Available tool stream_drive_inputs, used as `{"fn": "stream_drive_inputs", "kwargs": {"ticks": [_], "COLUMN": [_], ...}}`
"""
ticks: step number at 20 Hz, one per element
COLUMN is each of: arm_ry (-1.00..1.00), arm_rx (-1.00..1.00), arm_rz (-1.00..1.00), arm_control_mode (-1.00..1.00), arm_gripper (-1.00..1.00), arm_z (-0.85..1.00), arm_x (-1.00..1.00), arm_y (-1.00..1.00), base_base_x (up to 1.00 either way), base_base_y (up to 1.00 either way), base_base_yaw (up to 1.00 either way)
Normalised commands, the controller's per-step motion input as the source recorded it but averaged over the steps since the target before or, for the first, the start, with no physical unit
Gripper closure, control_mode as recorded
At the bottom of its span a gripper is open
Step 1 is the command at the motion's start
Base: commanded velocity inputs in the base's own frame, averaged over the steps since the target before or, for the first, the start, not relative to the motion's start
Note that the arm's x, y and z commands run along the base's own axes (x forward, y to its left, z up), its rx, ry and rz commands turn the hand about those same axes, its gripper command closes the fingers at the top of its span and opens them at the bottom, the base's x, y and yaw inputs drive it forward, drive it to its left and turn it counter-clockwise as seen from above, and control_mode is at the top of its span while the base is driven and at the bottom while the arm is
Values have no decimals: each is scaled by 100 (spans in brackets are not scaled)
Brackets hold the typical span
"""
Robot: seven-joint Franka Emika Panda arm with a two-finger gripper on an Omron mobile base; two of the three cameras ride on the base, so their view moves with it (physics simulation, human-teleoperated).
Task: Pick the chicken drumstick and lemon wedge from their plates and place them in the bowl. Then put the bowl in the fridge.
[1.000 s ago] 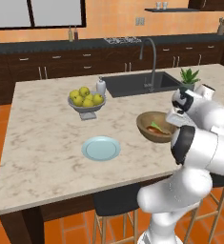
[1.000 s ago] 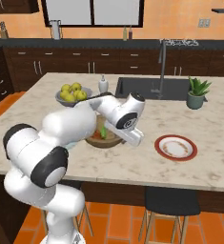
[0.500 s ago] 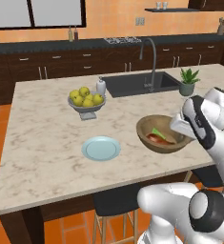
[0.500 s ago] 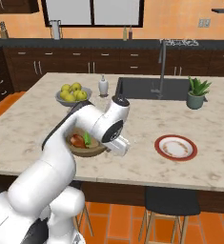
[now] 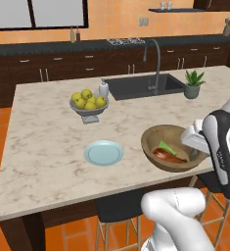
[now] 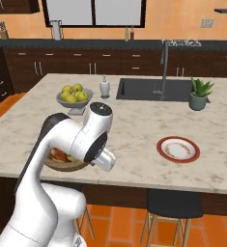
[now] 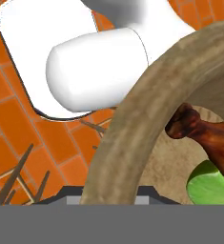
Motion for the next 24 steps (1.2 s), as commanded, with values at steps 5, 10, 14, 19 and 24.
{"fn": "stream_drive_inputs", "kwargs": {"ticks": [5, 10, 14, 19, 24], "arm_ry": [4, 0, 0, -1, 0], "arm_rx": [0, 0, 0, 0, 0], "arm_rz": [0, 1, 0, 0, 0], "arm_control_mode": [-100, -100, -100, 100, 100], "arm_gripper": [100, 100, 100, 100, 100], "arm_z": [5, 0, 0, 0, 0], "arm_x": [-26, 0, 0, -12, 0], "arm_y": [37, 0, 0, 1, 0], "base_base_x": [0, 0, 0, -60, -86], "base_base_y": [0, 0, 0, 1, 0], "base_base_yaw": [0, 0, 0, -3, -29]}}
